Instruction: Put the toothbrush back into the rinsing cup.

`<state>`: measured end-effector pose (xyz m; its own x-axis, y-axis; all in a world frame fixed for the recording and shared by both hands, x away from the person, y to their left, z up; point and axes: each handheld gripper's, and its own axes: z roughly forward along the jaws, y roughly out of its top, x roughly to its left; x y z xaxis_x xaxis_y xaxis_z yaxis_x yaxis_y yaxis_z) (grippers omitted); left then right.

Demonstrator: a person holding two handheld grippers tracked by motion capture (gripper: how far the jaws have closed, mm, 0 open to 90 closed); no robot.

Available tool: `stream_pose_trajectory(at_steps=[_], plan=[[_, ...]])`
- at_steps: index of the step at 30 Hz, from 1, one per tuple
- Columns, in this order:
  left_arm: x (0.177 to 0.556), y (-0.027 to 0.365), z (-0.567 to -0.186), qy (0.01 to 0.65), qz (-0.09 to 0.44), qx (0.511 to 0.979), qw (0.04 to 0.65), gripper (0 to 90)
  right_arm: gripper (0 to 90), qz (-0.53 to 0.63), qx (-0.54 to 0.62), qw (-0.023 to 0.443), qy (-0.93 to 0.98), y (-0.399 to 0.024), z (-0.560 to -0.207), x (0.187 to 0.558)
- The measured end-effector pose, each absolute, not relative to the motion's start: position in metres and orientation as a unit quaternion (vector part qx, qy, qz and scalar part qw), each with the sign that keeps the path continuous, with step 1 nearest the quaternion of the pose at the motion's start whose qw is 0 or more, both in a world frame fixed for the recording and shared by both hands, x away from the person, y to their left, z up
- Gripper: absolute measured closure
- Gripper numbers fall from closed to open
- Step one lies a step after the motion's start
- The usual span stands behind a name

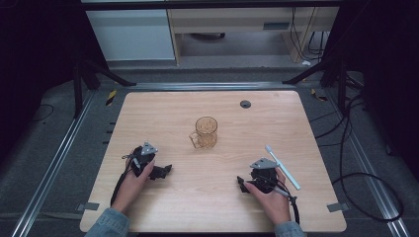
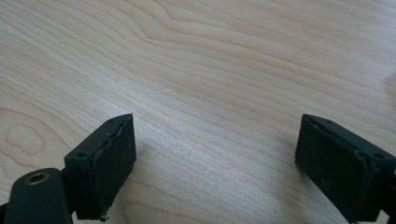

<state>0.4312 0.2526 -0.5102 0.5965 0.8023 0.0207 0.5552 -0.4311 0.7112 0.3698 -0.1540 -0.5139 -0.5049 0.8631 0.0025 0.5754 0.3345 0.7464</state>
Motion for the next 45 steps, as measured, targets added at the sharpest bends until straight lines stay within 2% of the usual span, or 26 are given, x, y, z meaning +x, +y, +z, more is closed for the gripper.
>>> stream_pose_trajectory(at_steps=[6,12,20,26,30,35,45], plan=[[0.431,0.253,-0.51,0.411,0.182,0.826,0.34,0.0,12.8,0.356,0.456,0.201,0.791,-0.154,-0.514,0.37],[0.431,0.253,-0.51,0.411,0.182,0.827,0.339,0.0,19.6,0.349,0.456,0.193,0.796,-0.159,-0.501,0.364],[0.431,0.252,-0.51,0.413,0.183,0.825,0.341,0.0,27.9,0.281,0.43,0.237,0.825,-0.183,-0.444,0.35],[0.431,0.252,-0.51,0.412,0.182,0.825,0.34,0.0,30.6,0.249,0.434,0.239,0.832,-0.2,-0.415,0.358],[0.431,0.252,-0.51,0.412,0.182,0.825,0.34,0.0,36.3,0.226,0.438,0.239,0.837,-0.212,-0.39,0.371],[0.431,0.252,-0.51,0.412,0.182,0.825,0.34,0.0,40.0,0.212,0.443,0.222,0.842,-0.223,-0.378,0.385],[0.431,0.252,-0.51,0.413,0.182,0.824,0.341,0.0,39.8,0.178,0.459,0.226,0.841,-0.243,-0.344,0.404]])
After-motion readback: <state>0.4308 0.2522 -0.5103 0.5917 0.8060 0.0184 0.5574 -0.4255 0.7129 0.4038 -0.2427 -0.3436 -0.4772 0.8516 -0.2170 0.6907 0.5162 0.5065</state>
